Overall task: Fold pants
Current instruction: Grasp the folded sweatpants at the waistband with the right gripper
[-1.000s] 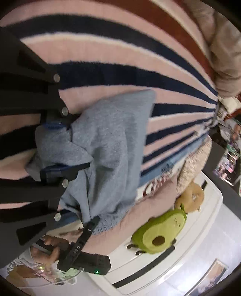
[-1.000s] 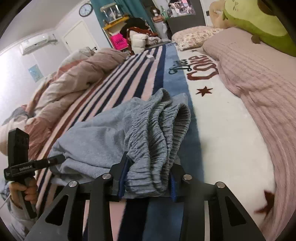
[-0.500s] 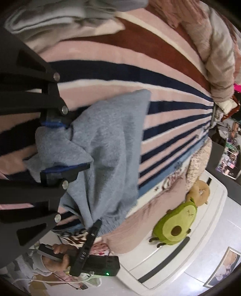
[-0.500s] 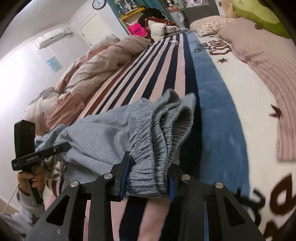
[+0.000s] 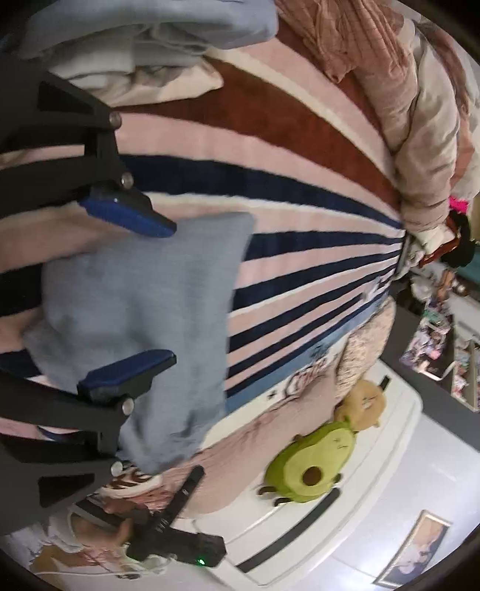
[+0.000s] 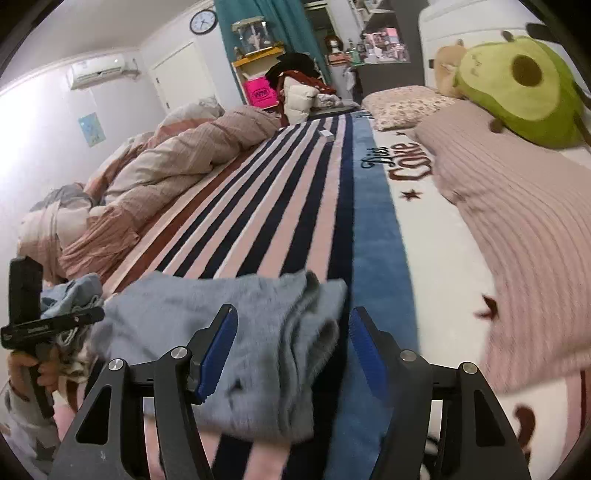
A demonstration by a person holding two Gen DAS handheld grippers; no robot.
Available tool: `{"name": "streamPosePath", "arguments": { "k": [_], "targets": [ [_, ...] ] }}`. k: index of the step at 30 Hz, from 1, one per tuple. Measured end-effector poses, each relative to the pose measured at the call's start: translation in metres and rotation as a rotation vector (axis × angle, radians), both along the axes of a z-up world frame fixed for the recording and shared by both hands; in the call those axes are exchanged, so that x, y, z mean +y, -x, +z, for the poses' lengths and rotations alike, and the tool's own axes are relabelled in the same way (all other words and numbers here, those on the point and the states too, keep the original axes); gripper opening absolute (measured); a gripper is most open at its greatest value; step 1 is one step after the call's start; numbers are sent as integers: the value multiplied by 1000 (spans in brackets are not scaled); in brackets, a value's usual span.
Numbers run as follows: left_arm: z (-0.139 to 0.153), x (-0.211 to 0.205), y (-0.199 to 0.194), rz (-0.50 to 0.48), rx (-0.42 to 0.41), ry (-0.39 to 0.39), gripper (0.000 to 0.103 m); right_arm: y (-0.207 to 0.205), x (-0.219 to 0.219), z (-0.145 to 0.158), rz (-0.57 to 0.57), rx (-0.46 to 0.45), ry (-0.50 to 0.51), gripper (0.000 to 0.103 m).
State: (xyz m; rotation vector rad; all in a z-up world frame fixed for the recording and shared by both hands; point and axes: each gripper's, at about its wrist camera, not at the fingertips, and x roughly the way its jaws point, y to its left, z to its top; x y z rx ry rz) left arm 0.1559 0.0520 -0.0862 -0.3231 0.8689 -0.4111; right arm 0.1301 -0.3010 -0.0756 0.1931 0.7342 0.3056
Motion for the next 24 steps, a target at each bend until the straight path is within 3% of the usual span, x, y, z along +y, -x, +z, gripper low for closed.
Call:
{"name": "streamPosePath", "arguments": {
  "k": [5,10,17,22,24],
  "targets": [
    [-3,0,-12,6,-5,-14,63,-33,19,-18,21,29,61,59],
    [-32,-11,-13,-40,58,-59,63,-45,24,-41,6,74,105,59],
    [-47,-14,-3,-74,88,-98,64,-37,9,-66,-25,140,71,59],
    [-46,-13,2,-77,108,-88,64,-35,9,-63,-40,136,54,60],
    [-40,-7,3,-61,102,-50,64,-31,8,-56,-34,134,24,61]
  ]
}}
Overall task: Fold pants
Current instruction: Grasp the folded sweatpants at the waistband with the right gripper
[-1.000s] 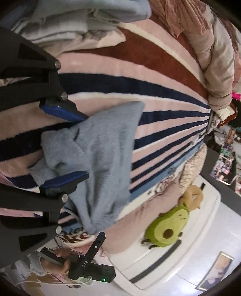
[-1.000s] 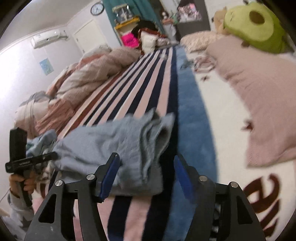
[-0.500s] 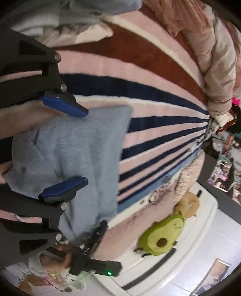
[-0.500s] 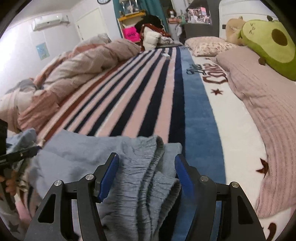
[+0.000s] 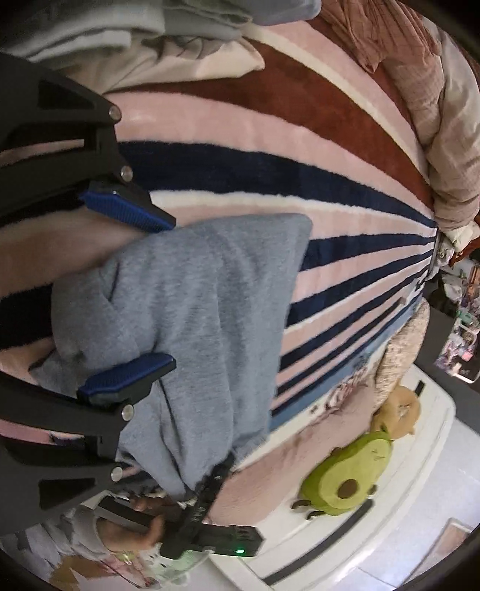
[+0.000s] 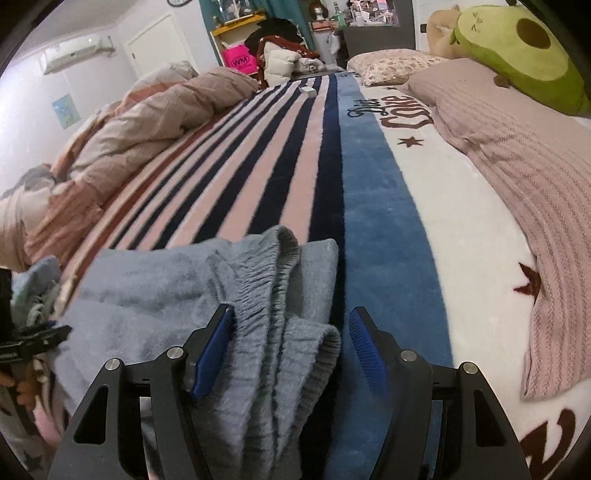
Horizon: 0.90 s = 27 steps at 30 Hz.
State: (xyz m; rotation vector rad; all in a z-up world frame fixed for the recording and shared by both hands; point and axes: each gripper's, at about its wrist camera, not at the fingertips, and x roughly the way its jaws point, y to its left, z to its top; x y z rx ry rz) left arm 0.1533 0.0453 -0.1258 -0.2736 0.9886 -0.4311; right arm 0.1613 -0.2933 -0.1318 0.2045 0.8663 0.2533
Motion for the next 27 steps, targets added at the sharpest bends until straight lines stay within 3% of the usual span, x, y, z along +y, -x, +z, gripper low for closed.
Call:
{"name": "streamPosePath", "arguments": {
  "k": [2,3,5,10,13,16,19,27],
  "targets": [
    [4,4,1,16,-7,37,65,6,-2,8,28,-7,-42,66],
    [6,5,0,19,-10,48,67,9,-3,12,44,-9,-56,76],
    [4,2,-1,19,-3,27,68,16,-2,16,81,-5,-74,85],
    [-2,-2,-3,29,15,6,68,22,6,9,132,45,-61,86],
    [-6,-3,-4,36,22,0,68,22,5,-4,141,80,-104,85],
    [-6,-3,-3,34,21,-3,68,22,0,-11,139,98,-155,83],
    [-7,-5,-3,36,16,-11,66,23,-2,-16,164,113,-202,70],
    [3,-15,5,25,-53,-87,40,27,0,-18,182,118,-222,59]
  ]
}}
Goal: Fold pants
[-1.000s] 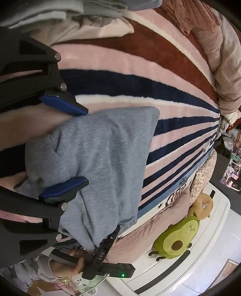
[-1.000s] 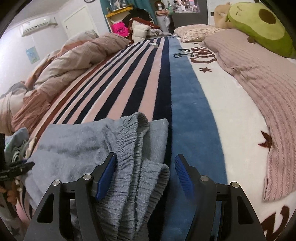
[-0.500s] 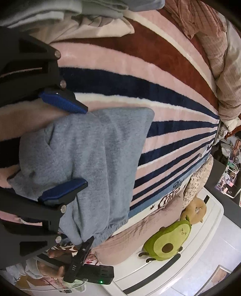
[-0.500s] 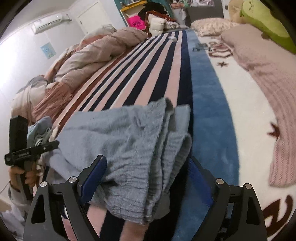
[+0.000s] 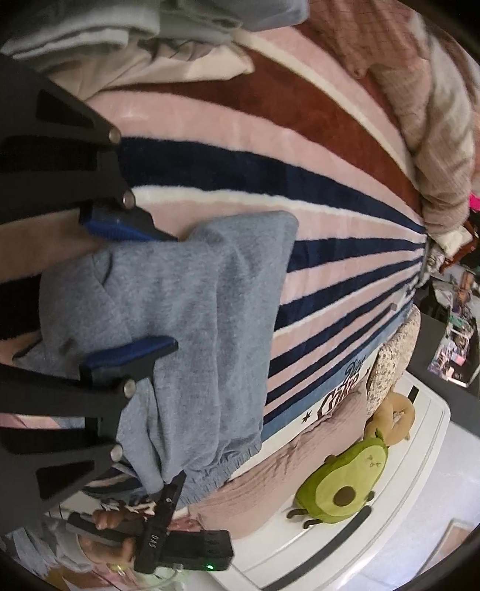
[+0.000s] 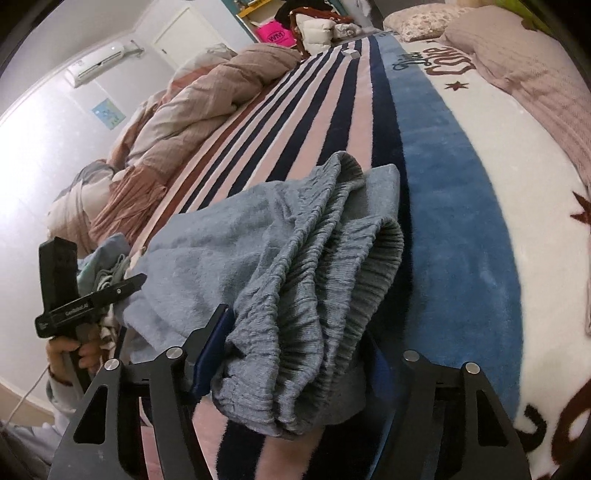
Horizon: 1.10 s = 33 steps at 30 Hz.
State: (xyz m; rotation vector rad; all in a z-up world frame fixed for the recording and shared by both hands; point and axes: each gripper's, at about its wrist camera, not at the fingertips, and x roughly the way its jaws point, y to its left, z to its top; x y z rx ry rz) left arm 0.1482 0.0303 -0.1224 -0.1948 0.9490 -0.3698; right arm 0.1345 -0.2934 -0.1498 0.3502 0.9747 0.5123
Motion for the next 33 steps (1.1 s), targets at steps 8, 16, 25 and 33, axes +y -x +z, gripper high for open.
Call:
{"name": "streamPosePath", "arguments": {
  "k": [8,16,25,33],
  "targets": [
    [21,-7,8,-16,-78,-33,26,5,5,16,-10,-47,45,37],
    [25,-2,23,-39,-78,-99,32,13,12,27,20,-59,106,40],
    [19,-8,57,-147,-51,-130,68,35,0,44,-9,-101,147,47],
    [-10,-13,68,-123,43,-136,66,42,5,42,-15,-101,163,50]
  ]
}}
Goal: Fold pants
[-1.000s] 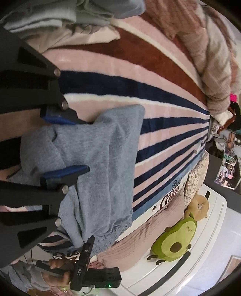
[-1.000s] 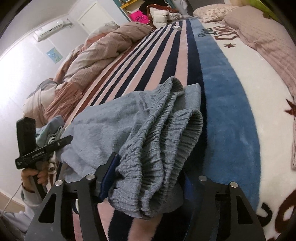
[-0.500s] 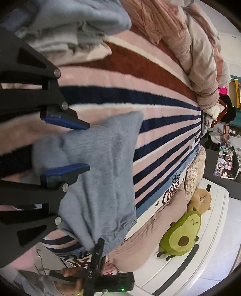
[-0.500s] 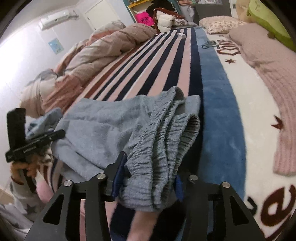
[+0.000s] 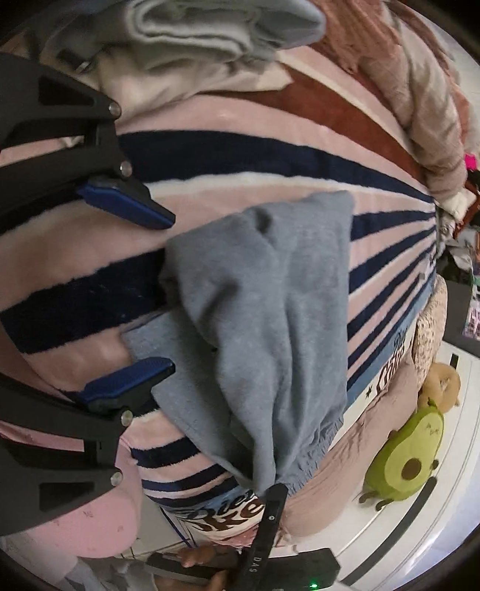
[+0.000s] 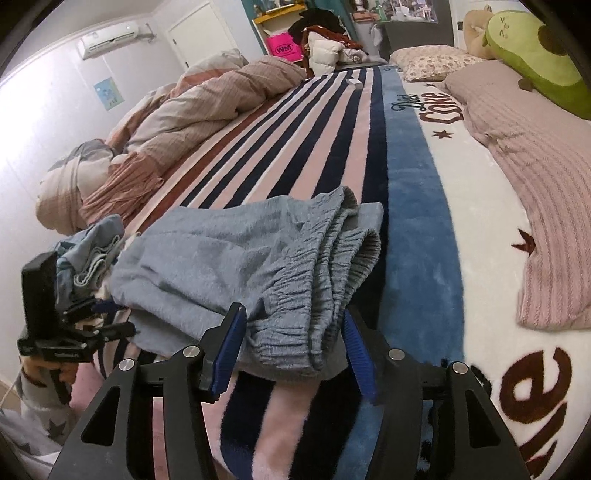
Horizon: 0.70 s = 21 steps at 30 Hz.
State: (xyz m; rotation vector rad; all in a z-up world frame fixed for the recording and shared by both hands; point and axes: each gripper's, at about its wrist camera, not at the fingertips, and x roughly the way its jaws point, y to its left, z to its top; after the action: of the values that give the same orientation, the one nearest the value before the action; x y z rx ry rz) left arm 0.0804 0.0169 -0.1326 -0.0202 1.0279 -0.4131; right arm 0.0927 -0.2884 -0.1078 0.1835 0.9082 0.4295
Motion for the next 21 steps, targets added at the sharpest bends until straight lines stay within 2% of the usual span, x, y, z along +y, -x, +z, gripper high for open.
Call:
{"name": "streamPosePath", "arguments": {
  "k": [2,6,9,14,16,21],
  "targets": [
    [2,1,4,-9,6,25,55,0,0,-1,0,0,-4,50],
    [1,1,14,-30,42,91,27,0,0,-4,-2,-1,-16,53],
    [-2,-7,17,-48,50,105,24,1,0,-5,-3,-3,-23,54],
    [-5,-12,10,-18,47,132,24,2,0,-4,0,-5,-30,55],
    [-5,-15,6,3,15,87,8,2,1,-4,1,-7,-34,55],
    [8,-5,6,49,-52,56,3,1,-1,-5,6,-4,-62,56]
  ]
}}
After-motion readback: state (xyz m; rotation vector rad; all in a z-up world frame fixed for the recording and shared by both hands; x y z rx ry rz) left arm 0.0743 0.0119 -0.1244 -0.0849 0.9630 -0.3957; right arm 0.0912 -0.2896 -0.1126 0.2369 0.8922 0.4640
